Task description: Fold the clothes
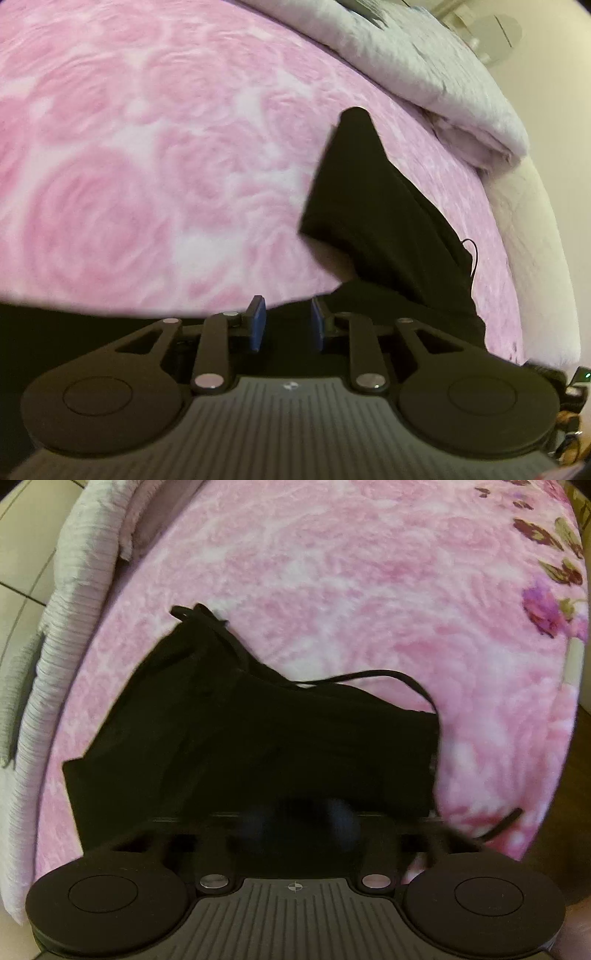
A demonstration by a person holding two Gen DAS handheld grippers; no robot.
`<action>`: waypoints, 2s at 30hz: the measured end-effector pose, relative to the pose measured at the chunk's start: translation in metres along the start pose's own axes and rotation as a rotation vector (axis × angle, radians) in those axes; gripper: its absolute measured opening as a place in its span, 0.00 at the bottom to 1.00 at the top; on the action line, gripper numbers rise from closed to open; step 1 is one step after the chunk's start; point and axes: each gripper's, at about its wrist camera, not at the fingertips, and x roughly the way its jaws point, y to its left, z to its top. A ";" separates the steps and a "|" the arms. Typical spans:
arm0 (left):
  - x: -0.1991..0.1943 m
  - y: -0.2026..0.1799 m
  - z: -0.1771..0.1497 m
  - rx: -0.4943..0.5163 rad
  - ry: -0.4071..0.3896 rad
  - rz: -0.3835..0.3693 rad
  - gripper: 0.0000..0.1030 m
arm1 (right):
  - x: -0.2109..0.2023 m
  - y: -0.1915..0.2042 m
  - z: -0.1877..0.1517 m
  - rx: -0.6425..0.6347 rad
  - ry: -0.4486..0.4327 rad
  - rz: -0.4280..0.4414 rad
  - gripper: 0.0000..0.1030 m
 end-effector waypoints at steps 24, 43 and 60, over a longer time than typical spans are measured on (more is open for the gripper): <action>0.065 -0.020 0.074 -0.082 -0.036 0.117 0.21 | 0.143 0.085 0.136 -0.403 -0.035 0.135 0.52; 0.139 -0.042 0.147 -0.186 0.069 -0.058 0.26 | 0.037 -0.053 0.084 -0.275 0.031 -0.023 0.27; 0.265 -0.112 0.198 -0.117 0.348 -0.057 0.36 | 0.044 -0.052 0.084 -0.213 0.020 0.001 0.28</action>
